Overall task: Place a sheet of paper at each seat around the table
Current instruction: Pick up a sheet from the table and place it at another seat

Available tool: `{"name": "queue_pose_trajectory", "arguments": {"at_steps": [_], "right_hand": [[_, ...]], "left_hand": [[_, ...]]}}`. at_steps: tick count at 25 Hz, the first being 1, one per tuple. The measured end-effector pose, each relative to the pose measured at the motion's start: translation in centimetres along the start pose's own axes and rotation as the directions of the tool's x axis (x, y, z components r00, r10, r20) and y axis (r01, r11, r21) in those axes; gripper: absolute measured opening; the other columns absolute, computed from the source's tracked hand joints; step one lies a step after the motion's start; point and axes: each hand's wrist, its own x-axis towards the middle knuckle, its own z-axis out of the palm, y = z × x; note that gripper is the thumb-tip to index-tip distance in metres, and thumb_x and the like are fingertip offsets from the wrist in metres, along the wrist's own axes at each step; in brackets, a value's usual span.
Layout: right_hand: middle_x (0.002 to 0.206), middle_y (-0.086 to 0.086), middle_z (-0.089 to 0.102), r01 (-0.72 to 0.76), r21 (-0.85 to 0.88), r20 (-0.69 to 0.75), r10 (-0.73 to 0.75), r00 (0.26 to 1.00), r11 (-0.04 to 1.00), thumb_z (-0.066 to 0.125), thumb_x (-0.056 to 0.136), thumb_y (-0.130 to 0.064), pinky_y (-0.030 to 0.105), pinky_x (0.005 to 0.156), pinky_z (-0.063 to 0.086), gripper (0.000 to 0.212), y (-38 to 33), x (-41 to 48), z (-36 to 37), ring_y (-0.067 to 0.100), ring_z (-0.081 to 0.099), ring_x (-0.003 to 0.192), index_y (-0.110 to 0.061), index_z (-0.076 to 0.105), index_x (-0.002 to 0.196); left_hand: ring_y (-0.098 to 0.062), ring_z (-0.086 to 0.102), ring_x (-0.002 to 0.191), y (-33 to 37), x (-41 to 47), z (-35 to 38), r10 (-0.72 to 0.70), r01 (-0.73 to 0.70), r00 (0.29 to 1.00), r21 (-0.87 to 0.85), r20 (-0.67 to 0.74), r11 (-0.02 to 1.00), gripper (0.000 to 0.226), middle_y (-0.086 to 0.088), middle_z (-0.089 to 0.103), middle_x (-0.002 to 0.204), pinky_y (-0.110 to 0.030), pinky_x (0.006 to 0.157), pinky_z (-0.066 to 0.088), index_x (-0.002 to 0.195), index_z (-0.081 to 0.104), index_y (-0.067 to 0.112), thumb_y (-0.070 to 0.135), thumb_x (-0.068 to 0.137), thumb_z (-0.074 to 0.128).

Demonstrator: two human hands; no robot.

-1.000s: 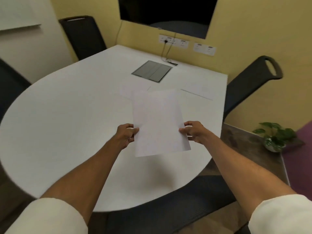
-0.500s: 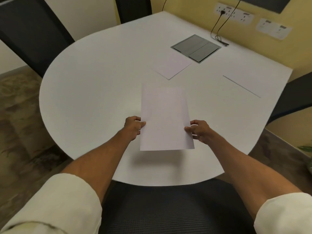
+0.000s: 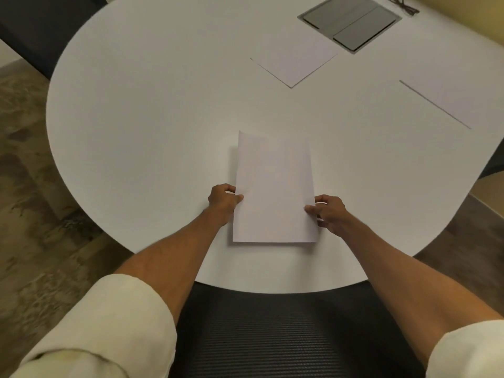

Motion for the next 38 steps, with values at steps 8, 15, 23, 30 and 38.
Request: {"name": "queue_pose_trajectory", "arguments": {"at_steps": [8,15,23,30,38], "right_hand": [[0.095,0.017,0.063,0.026,-0.08,-0.069,-0.032,0.997,0.996,0.074,0.076,0.004,0.049,0.089,0.054,0.028,1.4,1.3,0.2,0.029,0.061,0.088,-0.003,0.062,0.1],[0.074,0.004,0.056,0.085,-0.159,-0.09,-0.101,0.991,0.984,0.074,0.076,0.0,0.039,0.068,0.055,0.026,1.8,1.3,0.1,0.027,0.057,0.078,-0.002,0.061,0.099],[0.143,0.015,0.038,0.367,-0.757,0.09,-0.47,0.878,0.54,0.073,0.077,-0.046,0.041,0.102,0.04,0.082,2.1,1.1,-1.3,0.029,0.039,0.132,-0.007,0.037,0.14],[0.161,0.0,-0.016,0.548,-0.826,0.488,-0.318,0.813,0.134,0.06,0.067,-0.076,0.046,0.12,0.006,0.124,1.9,2.3,-0.8,0.022,-0.013,0.149,-0.02,-0.011,0.152],[0.161,0.0,-0.018,0.545,-0.825,0.499,-0.257,0.828,0.154,0.06,0.069,-0.074,0.048,0.12,0.006,0.122,2.2,3.2,-0.9,0.021,-0.015,0.148,-0.019,-0.011,0.152]], "left_hand": [[-0.022,0.059,0.079,-0.8,0.7,1.3,0.045,-0.037,0.997,0.11,-0.064,0.993,0.022,-0.007,0.064,0.09,-0.023,0.07,0.045,0.096,0.066,0.007,0.002,0.077,0.075],[-0.024,0.058,0.08,-1.7,0.6,1.1,0.201,-0.168,0.978,0.335,-0.064,0.927,0.021,-0.008,0.062,0.088,-0.03,0.074,0.048,0.092,0.063,0.005,0.01,0.076,0.075],[-0.03,0.023,0.141,-3.0,-0.1,-0.1,0.461,-0.46,0.846,0.803,0.268,0.379,0.095,-0.012,0.022,0.154,-0.046,0.112,0.026,0.146,0.023,0.011,0.065,0.077,0.059],[-0.022,-0.013,0.148,-3.3,1.4,-0.2,0.296,-0.575,0.794,0.813,0.53,0.086,0.125,-0.004,-0.018,0.16,-0.049,0.12,-0.002,0.152,-0.012,0.014,0.085,0.066,0.047],[-0.021,-0.013,0.148,-2.8,2.0,-0.3,0.261,-0.588,0.792,0.805,0.552,0.083,0.129,-0.003,-0.019,0.16,-0.048,0.121,0.0,0.151,-0.013,0.011,0.08,0.066,0.055]]}}
